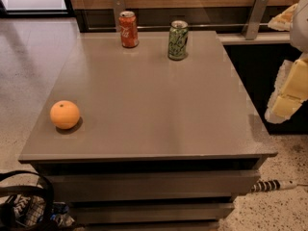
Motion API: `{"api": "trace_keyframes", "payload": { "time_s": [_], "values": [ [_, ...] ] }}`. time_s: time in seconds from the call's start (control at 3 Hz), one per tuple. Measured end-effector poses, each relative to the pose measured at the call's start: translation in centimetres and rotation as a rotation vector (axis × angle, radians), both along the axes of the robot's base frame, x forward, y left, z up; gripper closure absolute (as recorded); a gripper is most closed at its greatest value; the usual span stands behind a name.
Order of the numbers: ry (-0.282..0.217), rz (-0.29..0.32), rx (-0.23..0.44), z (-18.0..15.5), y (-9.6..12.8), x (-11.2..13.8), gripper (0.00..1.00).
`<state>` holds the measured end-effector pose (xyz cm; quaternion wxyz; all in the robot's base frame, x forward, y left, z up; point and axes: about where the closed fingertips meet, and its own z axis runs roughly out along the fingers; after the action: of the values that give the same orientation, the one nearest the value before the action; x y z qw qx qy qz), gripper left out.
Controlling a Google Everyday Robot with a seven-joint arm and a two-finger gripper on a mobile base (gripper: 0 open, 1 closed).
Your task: Move green can near orange
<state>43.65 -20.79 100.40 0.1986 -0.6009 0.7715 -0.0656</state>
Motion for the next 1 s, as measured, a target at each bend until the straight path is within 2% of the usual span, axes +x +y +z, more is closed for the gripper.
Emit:
{"api": "trace_keyframes", "payload": {
  "time_s": [0.33, 0.67, 1.0],
  "values": [
    [0.0, 0.0, 0.0, 0.0, 0.0, 0.0, 0.0],
    [-0.035, -0.014, 0.049, 0.6, -0.9, 1.7, 0.0],
    [-0.097, -0.065, 0.179, 0.6, -3.3, 4.9, 0.0]
  ]
}}
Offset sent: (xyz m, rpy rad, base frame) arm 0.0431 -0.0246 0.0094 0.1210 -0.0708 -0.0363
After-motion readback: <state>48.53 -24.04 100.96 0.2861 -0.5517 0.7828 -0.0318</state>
